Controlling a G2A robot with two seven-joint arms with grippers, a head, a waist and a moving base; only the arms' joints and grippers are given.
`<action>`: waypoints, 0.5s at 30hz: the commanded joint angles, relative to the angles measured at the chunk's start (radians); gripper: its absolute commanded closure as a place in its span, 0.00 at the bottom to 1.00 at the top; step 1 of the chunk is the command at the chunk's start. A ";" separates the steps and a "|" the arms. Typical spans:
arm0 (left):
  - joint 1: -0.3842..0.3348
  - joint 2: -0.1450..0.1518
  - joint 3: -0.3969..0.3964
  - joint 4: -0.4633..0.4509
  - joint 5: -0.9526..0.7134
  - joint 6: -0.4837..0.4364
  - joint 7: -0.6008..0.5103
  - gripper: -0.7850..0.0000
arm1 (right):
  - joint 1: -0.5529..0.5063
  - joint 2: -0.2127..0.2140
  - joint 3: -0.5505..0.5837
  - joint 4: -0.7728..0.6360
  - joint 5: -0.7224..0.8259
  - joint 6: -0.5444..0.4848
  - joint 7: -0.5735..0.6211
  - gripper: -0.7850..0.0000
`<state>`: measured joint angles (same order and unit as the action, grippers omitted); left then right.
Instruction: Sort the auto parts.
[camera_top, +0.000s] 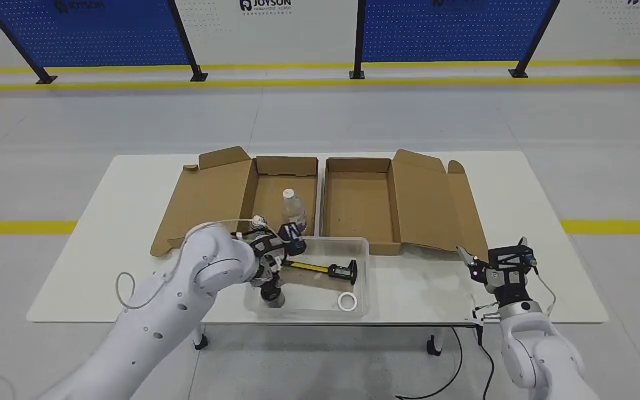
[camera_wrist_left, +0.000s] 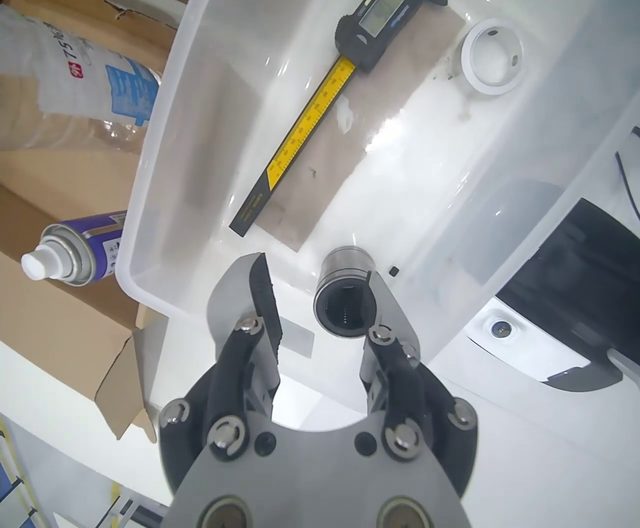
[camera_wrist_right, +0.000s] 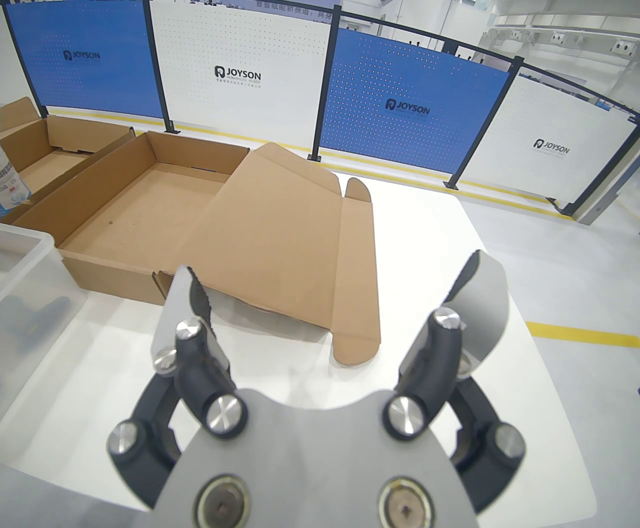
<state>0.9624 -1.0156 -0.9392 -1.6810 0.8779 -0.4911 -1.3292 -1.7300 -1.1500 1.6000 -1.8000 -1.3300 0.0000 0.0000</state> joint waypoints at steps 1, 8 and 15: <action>-0.002 0.009 0.005 0.000 -0.016 0.003 -0.002 0.56 | 0.000 0.000 0.000 0.000 0.000 0.000 0.000 0.00; -0.017 0.030 0.044 0.008 -0.028 0.008 -0.008 0.58 | 0.000 0.000 0.000 0.000 0.000 0.000 0.000 0.00; -0.050 0.033 0.094 0.049 -0.035 0.009 -0.009 0.60 | 0.000 0.000 0.000 0.000 0.000 0.000 0.000 0.00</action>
<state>0.9190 -0.9820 -0.8543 -1.6403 0.8408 -0.4821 -1.3380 -1.7300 -1.1500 1.6000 -1.8000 -1.3300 0.0000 0.0000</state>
